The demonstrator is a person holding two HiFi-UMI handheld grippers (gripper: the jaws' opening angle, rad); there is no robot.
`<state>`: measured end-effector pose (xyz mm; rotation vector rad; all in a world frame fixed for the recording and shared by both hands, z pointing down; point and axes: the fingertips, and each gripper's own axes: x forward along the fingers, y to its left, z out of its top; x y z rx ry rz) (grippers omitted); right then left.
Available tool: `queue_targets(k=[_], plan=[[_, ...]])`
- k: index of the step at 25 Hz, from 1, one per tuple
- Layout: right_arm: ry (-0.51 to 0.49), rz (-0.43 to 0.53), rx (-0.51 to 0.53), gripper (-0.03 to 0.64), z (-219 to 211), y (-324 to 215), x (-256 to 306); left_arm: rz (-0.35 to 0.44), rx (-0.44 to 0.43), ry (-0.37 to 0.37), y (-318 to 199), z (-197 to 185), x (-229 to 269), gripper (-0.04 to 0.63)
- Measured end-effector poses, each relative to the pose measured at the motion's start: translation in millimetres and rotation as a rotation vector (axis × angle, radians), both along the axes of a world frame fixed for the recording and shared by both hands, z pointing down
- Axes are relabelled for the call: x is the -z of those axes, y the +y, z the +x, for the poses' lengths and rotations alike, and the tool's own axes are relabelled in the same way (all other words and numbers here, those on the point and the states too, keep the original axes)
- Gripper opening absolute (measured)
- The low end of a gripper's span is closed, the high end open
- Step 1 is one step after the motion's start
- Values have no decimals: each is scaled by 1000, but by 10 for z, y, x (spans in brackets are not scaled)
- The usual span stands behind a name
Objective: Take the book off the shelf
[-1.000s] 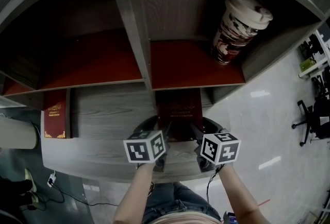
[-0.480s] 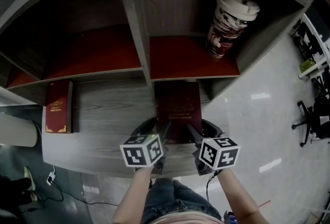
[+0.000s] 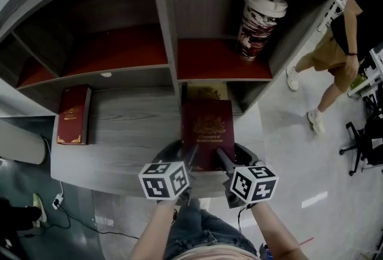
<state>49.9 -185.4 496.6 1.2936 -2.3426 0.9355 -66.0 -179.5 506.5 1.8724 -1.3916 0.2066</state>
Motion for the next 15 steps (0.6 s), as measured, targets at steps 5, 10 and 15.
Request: queue_targets(k=[5, 10, 15], plan=[[-5, 34, 17, 213, 22, 143, 107, 35, 17, -3, 162, 23, 102, 221], [5, 57, 53, 210, 1, 260, 166, 52, 52, 2, 333, 4, 143, 221], [-17, 79, 81, 209, -54, 347, 241, 86, 88, -9, 455, -54, 233, 221]])
